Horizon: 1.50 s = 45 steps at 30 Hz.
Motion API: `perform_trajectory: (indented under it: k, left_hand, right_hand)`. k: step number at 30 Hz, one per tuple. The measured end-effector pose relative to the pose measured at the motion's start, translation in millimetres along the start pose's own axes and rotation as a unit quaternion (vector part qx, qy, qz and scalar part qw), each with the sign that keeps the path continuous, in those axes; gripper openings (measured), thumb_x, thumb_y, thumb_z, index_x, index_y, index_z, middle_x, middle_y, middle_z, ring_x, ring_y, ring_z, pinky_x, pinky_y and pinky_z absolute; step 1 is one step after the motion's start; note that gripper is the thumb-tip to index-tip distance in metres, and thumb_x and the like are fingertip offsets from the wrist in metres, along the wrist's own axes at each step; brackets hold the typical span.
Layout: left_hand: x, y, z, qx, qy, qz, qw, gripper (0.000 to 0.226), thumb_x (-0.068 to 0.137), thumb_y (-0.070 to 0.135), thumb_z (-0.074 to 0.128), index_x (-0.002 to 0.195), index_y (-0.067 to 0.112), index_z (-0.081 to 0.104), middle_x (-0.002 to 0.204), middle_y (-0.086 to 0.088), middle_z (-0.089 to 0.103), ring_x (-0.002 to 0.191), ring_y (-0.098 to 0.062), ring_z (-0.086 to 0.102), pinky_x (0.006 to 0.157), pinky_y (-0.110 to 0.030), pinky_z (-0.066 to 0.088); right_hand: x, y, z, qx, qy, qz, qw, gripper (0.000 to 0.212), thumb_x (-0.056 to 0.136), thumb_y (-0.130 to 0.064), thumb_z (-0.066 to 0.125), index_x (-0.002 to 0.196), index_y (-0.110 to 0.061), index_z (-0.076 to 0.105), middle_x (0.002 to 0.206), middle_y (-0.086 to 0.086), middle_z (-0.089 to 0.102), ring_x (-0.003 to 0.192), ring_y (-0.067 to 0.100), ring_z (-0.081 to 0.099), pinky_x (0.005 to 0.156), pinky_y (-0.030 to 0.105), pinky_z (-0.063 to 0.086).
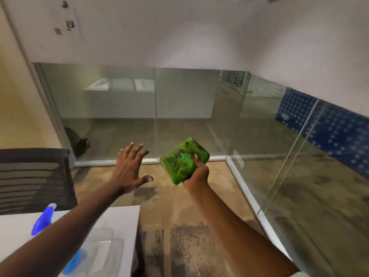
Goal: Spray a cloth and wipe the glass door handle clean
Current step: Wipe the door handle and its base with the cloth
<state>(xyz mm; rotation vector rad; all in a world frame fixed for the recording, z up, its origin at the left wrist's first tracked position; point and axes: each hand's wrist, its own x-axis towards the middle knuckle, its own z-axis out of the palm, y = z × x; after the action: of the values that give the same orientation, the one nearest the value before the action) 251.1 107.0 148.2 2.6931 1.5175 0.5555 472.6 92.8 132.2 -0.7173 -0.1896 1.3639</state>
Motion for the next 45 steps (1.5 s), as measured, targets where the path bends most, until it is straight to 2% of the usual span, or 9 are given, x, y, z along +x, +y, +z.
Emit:
perform_trajectory:
  k: [6, 9, 13, 21, 31, 34, 37, 42, 45]
  left_hand:
    - [78, 122, 15, -0.018, -0.001, 0.112, 0.994, 0.109, 0.069, 0.097, 0.016, 0.139, 0.016, 0.039, 0.15, -0.021, 0.04, 0.141, -0.047, 0.028, 0.105, -0.067, 0.029]
    - [106, 192, 24, -0.023, 0.006, 0.167, 0.986, 0.107, 0.07, 0.096, 0.018, 0.139, 0.017, 0.037, 0.149, -0.021, 0.04, 0.141, -0.047, 0.028, 0.105, -0.066, 0.028]
    - [135, 292, 38, -0.04, 0.011, 0.231, 0.972, 0.112, 0.068, 0.097, 0.021, 0.141, 0.014, 0.036, 0.15, -0.021, 0.038, 0.142, -0.046, 0.026, 0.107, -0.067, 0.026]
    - [172, 502, 73, -0.079, 0.021, 0.368, 0.926, 0.113, 0.07, 0.096, 0.02, 0.14, 0.009, 0.037, 0.151, -0.022, 0.036, 0.141, -0.045, 0.026, 0.107, -0.065, 0.026]
    - [165, 732, 108, -0.118, 0.022, 0.536, 0.836, 0.11, 0.073, 0.093, 0.018, 0.135, 0.005, 0.04, 0.144, -0.025, 0.041, 0.134, -0.05, 0.036, 0.101, -0.068, 0.033]
    - [158, 789, 118, -0.124, 0.026, 0.582, 0.803, 0.108, 0.074, 0.093, 0.017, 0.135, 0.007, 0.039, 0.144, -0.025, 0.042, 0.135, -0.05, 0.035, 0.101, -0.07, 0.032]
    - [149, 841, 131, -0.14, 0.023, 0.625, 0.768, 0.107, 0.073, 0.093, 0.018, 0.136, 0.009, 0.039, 0.145, -0.025, 0.041, 0.137, -0.05, 0.032, 0.102, -0.072, 0.029]
    - [138, 918, 148, -0.136, 0.039, 0.687, 0.712, 0.107, 0.075, 0.091, 0.02, 0.136, 0.006, 0.043, 0.149, -0.024, 0.037, 0.14, -0.049, 0.026, 0.106, -0.072, 0.026]
    - [130, 956, 151, -0.11, 0.062, 0.709, 0.694, 0.107, 0.075, 0.091, 0.019, 0.141, 0.009, 0.038, 0.152, -0.025, 0.035, 0.141, -0.05, 0.021, 0.11, -0.071, 0.016]
  right_hand:
    - [-16, -123, -60, 0.038, 0.043, -0.107, 0.993, 0.046, 0.089, -0.026, 0.058, 0.131, -0.006, 0.058, 0.129, 0.021, 0.062, 0.113, 0.039, 0.062, 0.089, 0.051, 0.052]
    - [-30, -183, -100, 0.053, 0.06, -0.149, 0.986, 0.047, 0.09, -0.027, 0.057, 0.132, -0.007, 0.057, 0.129, 0.021, 0.063, 0.116, 0.039, 0.06, 0.101, 0.058, 0.044]
    - [-65, -263, -154, 0.062, 0.09, -0.194, 0.975, 0.055, 0.089, -0.033, 0.056, 0.136, -0.005, 0.054, 0.133, 0.021, 0.06, 0.12, 0.04, 0.057, 0.105, 0.057, 0.041]
    - [-169, -409, -254, 0.081, 0.144, -0.295, 0.941, 0.043, 0.094, -0.023, 0.05, 0.13, -0.002, 0.057, 0.128, 0.022, 0.062, 0.11, 0.039, 0.061, 0.096, 0.053, 0.048]
    - [-287, -517, -358, 0.122, 0.255, -0.445, 0.85, 0.037, 0.083, -0.002, 0.062, 0.119, -0.003, 0.063, 0.118, 0.021, 0.067, 0.109, 0.039, 0.063, 0.095, 0.06, 0.048]
    - [-316, -533, -382, 0.15, 0.294, -0.486, 0.809, 0.056, 0.069, -0.002, 0.07, 0.125, -0.004, 0.061, 0.124, 0.023, 0.065, 0.111, 0.042, 0.063, 0.094, 0.066, 0.046]
    - [-342, -546, -403, 0.175, 0.311, -0.515, 0.779, 0.062, 0.065, -0.002, 0.069, 0.126, -0.001, 0.06, 0.123, 0.024, 0.066, 0.111, 0.042, 0.063, 0.095, 0.066, 0.046]
    - [-381, -561, -432, 0.208, 0.338, -0.577, 0.714, 0.044, 0.081, 0.007, 0.058, 0.123, -0.001, 0.062, 0.121, 0.022, 0.066, 0.108, 0.04, 0.064, 0.092, 0.06, 0.05]
    - [-400, -565, -447, 0.209, 0.378, -0.617, 0.657, 0.045, 0.076, 0.008, 0.06, 0.12, 0.0, 0.063, 0.123, 0.024, 0.065, 0.108, 0.042, 0.065, 0.092, 0.065, 0.048]
